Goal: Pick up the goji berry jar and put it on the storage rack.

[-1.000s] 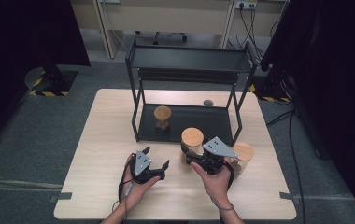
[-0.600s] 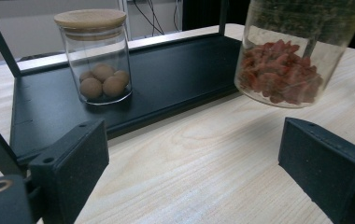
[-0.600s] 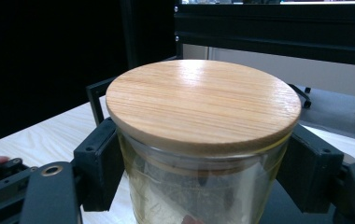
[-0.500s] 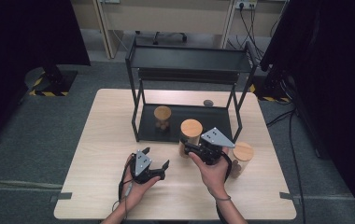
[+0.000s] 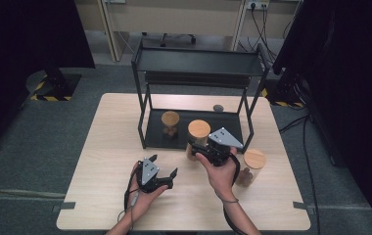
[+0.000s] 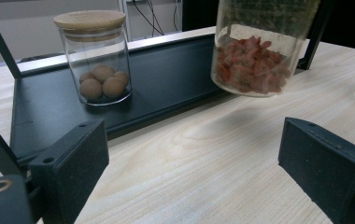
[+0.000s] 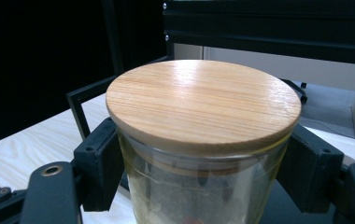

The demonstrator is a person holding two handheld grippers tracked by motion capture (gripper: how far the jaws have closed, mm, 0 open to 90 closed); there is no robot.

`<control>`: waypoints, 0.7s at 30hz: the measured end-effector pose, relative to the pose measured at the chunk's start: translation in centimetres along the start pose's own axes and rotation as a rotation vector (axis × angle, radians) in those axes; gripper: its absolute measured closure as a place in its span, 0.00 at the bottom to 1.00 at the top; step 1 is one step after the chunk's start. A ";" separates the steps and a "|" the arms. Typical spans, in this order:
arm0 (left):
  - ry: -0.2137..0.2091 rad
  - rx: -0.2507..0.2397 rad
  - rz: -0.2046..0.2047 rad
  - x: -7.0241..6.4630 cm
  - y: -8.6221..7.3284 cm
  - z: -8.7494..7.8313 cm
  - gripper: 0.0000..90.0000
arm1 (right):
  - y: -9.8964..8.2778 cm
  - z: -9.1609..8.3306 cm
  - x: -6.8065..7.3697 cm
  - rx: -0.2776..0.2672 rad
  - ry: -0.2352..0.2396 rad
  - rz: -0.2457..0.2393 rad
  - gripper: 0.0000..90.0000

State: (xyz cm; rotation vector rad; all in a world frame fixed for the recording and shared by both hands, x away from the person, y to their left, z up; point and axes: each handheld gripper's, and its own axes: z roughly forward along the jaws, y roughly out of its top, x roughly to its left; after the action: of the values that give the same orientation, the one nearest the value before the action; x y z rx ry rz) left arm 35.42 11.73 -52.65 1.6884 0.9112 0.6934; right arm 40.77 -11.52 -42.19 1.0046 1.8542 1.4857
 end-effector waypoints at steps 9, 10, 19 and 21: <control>-0.001 -0.002 0.003 0.0 0.0 0.0 0.09 | 0.6 1.2 -0.5 0.002 -0.014 0.014 0.28; -0.001 -0.002 0.003 0.0 0.0 0.0 0.09 | 0.6 1.3 -0.6 0.004 -0.016 0.013 0.28; -0.002 -0.003 0.011 -0.1 0.0 0.0 0.09 | 0.9 2.7 -1.1 0.021 -0.030 0.017 0.28; -0.002 -0.003 0.011 -0.1 0.0 0.0 0.09 | 1.0 3.0 -1.2 0.022 -0.031 0.019 0.28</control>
State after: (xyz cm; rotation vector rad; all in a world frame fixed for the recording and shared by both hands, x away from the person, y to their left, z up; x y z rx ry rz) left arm 35.36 11.65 -52.66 1.6925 0.8998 0.6998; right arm 44.05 -10.78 -41.97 1.0521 1.8482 1.4552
